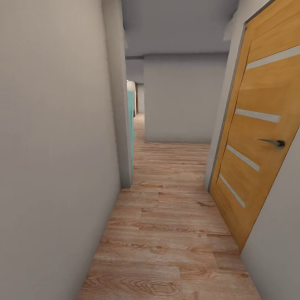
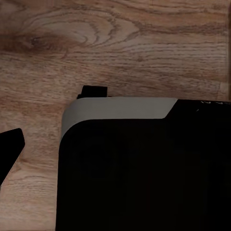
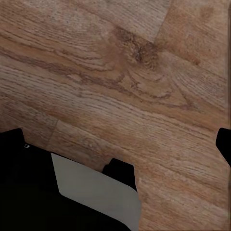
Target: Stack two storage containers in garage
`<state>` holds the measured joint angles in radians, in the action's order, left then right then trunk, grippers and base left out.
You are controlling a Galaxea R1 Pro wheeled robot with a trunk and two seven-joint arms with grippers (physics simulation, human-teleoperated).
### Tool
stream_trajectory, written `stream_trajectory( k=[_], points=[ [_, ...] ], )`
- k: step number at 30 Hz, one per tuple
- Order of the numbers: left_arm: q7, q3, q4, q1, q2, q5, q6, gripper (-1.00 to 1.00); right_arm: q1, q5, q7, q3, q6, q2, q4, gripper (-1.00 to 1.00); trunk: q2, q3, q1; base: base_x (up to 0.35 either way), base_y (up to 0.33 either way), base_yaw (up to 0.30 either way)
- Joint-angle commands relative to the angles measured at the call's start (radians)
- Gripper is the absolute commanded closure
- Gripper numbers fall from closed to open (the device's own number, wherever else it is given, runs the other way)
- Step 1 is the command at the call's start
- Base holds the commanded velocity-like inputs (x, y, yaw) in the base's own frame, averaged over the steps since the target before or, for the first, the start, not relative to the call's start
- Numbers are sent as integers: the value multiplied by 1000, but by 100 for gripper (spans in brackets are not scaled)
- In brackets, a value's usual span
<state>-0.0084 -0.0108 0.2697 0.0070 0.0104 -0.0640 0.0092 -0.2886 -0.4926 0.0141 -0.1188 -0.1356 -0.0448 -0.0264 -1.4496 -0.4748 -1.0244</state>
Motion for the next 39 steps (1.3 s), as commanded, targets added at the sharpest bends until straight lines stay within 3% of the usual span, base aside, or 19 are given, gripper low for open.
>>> stream_trajectory(
  k=[1,10,24,39],
  points=[
    [-1,-1,1,1,0,-7,1,-100,-1,-6,1,-8,-5,0,-3,-100,0,-1,-1,323,0,3],
    [-2,-1,0,1,0,-7,1,-100,-1,-3,1,-10,-6,0,-3,-100,0,-1,-1,334,0,1],
    [-1,-1,0,1,0,-7,2,-100,-1,-3,1,-10,-6,0,-3,-100,0,-1,-1,337,0,-212],
    [0,-1,-1,1,-1,-10,3,-100,-1,-3,1,-10,-6,0,-3,-100,0,-1,-1,337,0,-16]
  ],
)
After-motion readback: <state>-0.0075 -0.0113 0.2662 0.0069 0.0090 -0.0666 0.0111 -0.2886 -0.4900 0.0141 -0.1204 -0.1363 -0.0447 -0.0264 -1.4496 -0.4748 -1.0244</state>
